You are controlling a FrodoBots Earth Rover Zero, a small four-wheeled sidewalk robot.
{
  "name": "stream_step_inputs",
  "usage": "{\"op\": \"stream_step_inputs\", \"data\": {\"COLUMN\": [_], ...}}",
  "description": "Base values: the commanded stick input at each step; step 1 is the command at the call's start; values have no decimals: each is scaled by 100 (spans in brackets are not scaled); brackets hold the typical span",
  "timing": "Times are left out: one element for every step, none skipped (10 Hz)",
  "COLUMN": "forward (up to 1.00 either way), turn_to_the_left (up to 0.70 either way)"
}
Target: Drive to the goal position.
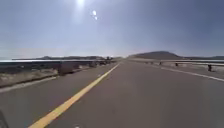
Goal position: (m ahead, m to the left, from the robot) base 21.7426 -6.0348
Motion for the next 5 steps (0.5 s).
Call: {"op": "stream_step_inputs", "data": {"forward": [85, 85, 85, 85, 85], "turn_to_the_left": [0, 0, 0, 0, 0]}}
